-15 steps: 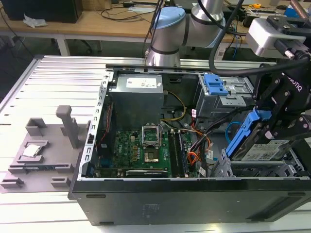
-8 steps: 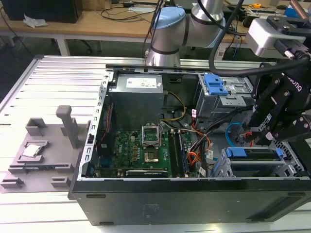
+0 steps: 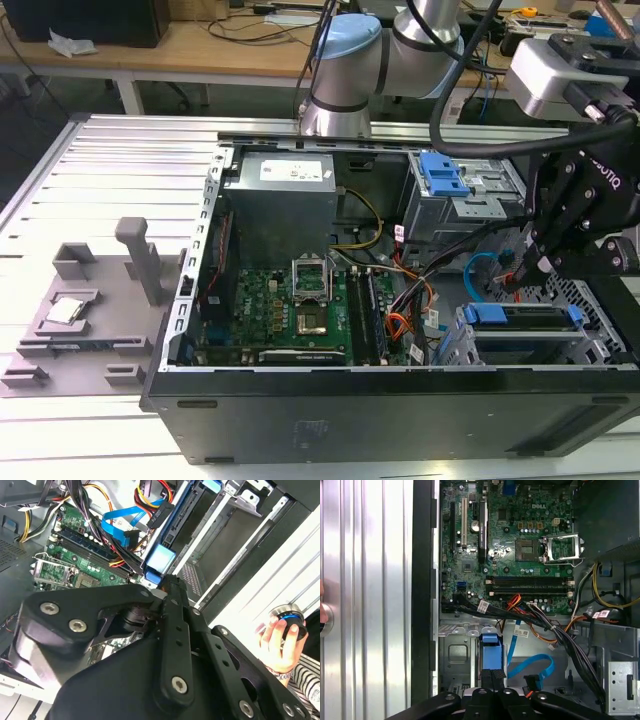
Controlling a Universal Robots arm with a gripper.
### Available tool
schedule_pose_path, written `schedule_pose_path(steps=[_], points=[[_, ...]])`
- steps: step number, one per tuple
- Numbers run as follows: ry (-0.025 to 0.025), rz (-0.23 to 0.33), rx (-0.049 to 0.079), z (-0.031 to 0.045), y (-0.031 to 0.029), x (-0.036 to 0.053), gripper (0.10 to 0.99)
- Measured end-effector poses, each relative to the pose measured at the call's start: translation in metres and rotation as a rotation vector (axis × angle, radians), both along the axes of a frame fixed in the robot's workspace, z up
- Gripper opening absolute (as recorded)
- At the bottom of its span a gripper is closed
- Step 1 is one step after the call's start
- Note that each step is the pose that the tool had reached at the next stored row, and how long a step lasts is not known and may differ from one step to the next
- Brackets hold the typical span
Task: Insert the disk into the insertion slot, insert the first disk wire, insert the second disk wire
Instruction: 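Insert the disk into the insertion slot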
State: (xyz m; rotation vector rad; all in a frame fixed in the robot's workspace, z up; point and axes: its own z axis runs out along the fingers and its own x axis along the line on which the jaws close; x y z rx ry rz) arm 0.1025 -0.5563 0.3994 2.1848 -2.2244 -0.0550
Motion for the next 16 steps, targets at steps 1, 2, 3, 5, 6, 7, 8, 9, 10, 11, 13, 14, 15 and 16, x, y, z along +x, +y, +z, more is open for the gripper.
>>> schedule_pose_path(steps=[1,2,3,5,6,7,8,9,10,11,13,14,15,16], points=[[0.0,0.0,0.0,-0.0001,0.0,0.0,0.106],[0.0,0.0,0.0,-0.0001,0.0,0.0,0.106],[0.0,0.0,0.0,-0.0001,0.0,0.0,0.106],[0.0,0.0,0.0,-0.0004,0.0,0.0,0.106],[0.0,0.0,0.0,-0.0006,0.0,0.0,0.106],[0.0,0.0,0.0,-0.0007,0.0,0.0,0.106],[-0.0001,0.0,0.0,-0.0007,0.0,0.0,0.106],[0.0,0.0,0.0,-0.0008,0.0,0.0,0.106],[0.0,0.0,0.0,-0.0009,0.0,0.0,0.106],[0.0,0.0,0.0,-0.0009,0.0,0.0,0.106],[0.0,0.0,0.0,-0.001,0.0,0.0,0.106],[0.0,0.0,0.0,-0.0011,0.0,0.0,0.106],[0.0,0.0,0.0,-0.0012,0.0,0.0,0.106],[-0.0001,0.0,0.0,-0.0016,0.0,0.0,0.106]])
